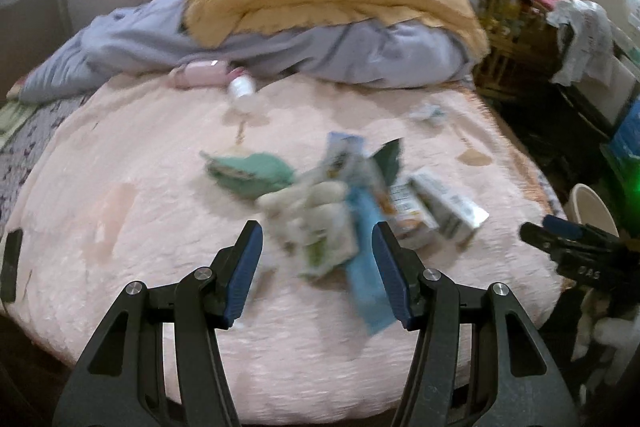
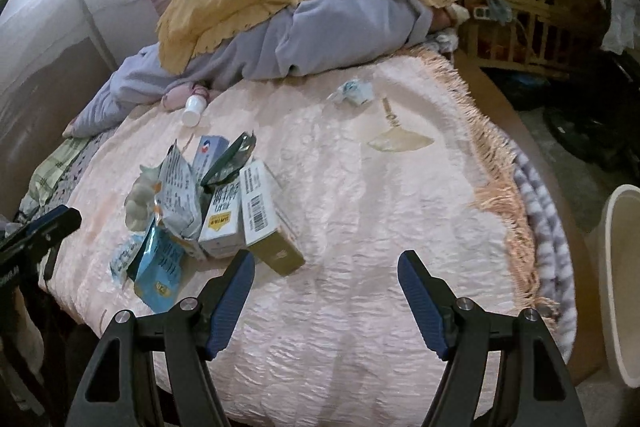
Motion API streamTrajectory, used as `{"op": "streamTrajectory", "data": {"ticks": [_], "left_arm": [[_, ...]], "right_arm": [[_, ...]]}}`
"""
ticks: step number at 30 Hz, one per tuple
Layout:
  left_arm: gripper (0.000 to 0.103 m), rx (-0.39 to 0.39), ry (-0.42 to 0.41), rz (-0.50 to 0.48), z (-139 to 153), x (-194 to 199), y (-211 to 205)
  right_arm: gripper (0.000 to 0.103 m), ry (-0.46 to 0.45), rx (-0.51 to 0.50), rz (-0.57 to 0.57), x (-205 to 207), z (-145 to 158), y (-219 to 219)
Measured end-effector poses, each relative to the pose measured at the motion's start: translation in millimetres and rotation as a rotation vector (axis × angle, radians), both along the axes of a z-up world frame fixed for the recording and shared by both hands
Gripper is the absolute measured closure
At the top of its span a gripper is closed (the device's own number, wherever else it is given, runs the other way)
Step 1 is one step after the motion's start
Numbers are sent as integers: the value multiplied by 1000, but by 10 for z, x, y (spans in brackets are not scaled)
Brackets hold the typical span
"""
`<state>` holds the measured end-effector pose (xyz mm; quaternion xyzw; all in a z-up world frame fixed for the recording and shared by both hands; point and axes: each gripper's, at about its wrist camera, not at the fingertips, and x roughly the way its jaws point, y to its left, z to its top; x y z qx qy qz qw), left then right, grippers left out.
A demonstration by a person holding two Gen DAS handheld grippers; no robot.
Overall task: Collect trash
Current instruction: 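Return both tools to the bed over the trash, then grasp the blue snack wrapper with left tool while right tool grasps blue bag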
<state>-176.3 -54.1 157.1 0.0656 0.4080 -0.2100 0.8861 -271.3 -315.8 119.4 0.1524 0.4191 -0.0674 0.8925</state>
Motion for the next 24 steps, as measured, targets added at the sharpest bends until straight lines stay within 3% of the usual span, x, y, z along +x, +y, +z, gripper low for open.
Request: {"op": "streamTrajectory", "data": {"ticks": [9, 16, 19, 21, 24], "left_arm": [[47, -8, 129, 75, -326, 337, 551], [47, 7, 225, 68, -635, 435, 639], [47, 32, 240, 50, -714, 444, 604], [47, 52, 246, 44, -769, 459, 583], [47, 79, 259, 37, -860, 518, 537]], "right_arm": [[31, 30, -5, 44, 155, -104, 125], [31, 70, -6, 109, 497, -245, 280], [31, 105, 37, 134, 717, -370, 263], [31, 97, 39, 83, 807, -398, 134], [31, 109, -39, -58, 848, -391, -117]]}}
